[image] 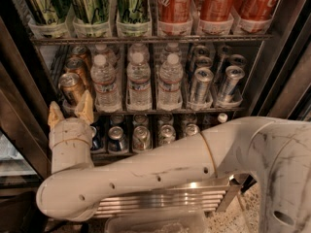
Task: Pick orange can from middle shelf of fridge
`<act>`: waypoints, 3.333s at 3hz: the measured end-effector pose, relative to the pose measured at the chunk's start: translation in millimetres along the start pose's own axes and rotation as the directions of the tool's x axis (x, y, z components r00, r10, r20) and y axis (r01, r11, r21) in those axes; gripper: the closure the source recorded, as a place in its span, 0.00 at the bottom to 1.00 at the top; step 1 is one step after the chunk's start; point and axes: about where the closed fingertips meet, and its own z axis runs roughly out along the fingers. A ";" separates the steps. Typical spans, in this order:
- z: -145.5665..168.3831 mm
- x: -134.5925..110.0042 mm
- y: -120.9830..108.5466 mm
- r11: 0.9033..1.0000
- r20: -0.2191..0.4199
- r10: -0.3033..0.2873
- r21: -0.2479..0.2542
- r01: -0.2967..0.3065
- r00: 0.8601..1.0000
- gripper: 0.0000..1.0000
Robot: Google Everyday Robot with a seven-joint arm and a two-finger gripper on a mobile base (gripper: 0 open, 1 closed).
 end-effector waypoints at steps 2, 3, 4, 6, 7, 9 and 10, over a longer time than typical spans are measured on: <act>28.7 6.8 6.8 0.999 0.015 -0.033 -0.006 0.033 0.999 0.30; 35.0 4.0 4.4 0.999 0.028 -0.039 0.002 0.039 0.999 0.30; 41.2 0.1 0.6 0.999 0.042 -0.042 0.015 0.042 0.998 0.30; 47.0 3.7 -4.1 0.999 0.033 -0.042 0.031 0.041 0.999 0.30; 47.6 7.2 -5.3 0.999 0.022 -0.038 0.036 0.038 0.999 0.30; 48.9 12.5 -4.6 0.999 0.007 -0.034 0.036 0.034 0.999 0.47; 49.7 14.8 -3.0 0.999 0.006 -0.029 0.027 0.028 1.000 0.70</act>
Offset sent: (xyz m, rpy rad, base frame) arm 0.0230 0.0127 -0.0022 -0.0345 -0.0280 0.0102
